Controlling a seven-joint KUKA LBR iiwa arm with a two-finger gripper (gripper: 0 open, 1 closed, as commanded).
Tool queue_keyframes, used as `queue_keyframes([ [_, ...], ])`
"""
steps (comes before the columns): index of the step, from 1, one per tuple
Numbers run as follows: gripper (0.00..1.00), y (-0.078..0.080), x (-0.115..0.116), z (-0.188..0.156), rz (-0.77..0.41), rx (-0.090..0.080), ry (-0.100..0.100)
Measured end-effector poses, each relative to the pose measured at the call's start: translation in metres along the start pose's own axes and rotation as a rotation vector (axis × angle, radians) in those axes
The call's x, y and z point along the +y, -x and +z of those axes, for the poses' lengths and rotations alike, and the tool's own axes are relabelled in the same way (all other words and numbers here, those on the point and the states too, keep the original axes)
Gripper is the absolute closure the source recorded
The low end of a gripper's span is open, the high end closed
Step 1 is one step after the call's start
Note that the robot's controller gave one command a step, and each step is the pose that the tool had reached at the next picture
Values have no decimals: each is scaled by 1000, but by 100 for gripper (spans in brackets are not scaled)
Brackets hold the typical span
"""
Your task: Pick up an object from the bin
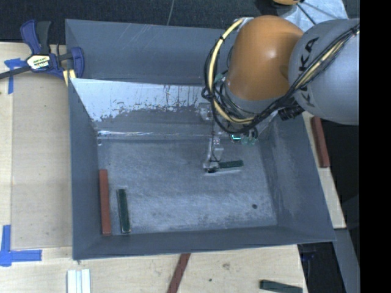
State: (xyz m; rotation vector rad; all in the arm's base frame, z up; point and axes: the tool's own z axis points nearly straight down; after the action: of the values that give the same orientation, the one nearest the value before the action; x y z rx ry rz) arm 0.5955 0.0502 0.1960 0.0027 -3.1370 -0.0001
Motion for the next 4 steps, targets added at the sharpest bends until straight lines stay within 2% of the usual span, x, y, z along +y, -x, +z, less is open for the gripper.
queue_keyframes([
  [1,0,2,0,-5,1,-9,0],
  [2,0,2,-31,26,-55,-13,1],
  [3,0,10,-55,58,-230,-6,-2],
  [4,100,-19,-88,125,-163,-10,-1],
])
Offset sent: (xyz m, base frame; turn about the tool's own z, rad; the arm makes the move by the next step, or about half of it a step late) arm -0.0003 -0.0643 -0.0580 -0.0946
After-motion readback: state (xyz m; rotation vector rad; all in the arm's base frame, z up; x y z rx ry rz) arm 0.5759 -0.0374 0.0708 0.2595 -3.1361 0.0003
